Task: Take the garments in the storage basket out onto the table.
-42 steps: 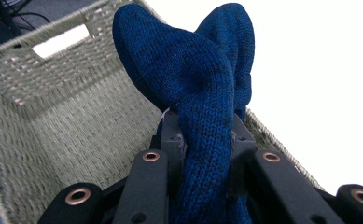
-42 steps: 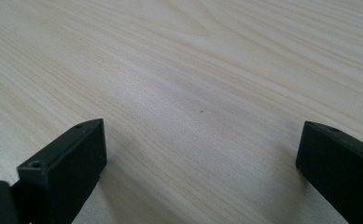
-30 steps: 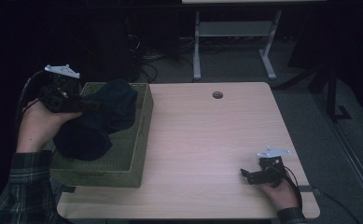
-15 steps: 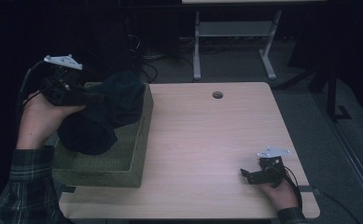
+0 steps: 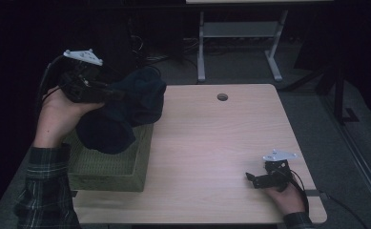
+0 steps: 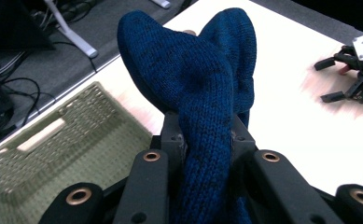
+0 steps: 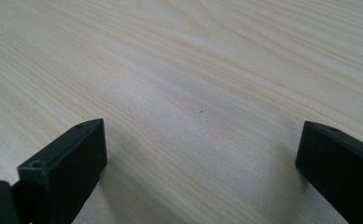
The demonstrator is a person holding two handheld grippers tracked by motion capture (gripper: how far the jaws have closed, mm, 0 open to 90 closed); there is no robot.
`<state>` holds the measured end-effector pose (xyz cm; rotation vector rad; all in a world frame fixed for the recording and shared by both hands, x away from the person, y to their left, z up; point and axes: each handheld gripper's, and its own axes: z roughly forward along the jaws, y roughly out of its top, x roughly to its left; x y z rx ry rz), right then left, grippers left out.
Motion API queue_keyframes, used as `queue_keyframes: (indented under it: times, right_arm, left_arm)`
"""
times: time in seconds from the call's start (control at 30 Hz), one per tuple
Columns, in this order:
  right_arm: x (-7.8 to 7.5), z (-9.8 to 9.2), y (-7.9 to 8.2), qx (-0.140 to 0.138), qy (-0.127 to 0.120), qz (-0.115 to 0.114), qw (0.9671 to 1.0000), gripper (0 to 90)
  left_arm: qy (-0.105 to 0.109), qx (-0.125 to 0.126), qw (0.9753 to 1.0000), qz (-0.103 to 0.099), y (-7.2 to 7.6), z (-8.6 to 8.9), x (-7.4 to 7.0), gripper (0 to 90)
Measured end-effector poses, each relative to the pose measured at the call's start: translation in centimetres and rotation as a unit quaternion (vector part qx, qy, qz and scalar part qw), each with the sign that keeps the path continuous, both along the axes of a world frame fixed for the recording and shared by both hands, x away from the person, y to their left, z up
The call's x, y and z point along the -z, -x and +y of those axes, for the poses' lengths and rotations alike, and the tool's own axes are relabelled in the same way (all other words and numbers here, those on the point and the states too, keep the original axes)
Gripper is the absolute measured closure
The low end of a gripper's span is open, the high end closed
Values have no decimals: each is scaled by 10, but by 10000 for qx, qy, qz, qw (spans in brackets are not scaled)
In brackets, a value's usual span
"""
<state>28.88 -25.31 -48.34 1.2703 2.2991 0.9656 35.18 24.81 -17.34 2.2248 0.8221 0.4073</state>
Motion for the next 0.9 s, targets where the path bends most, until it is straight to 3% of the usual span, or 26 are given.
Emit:
queue_keyframes:
  times: [0.37, 0.7, 0.9]
  right_arm:
    - [0, 0, 0, 7, -7, 18, 10000, 15]
    - [0, 0, 0, 17, -20, 29, 10000, 15]
    - [0, 0, 0, 20, -17, 33, 10000, 15]
  left_arm:
    - [173, 255, 9995, 112, -5, -29, 1, 747]
    - [182, 545, 9981, 202, -9, -62, 4, 751]
    - [214, 591, 9977, 246, -10, -78, 6, 751]
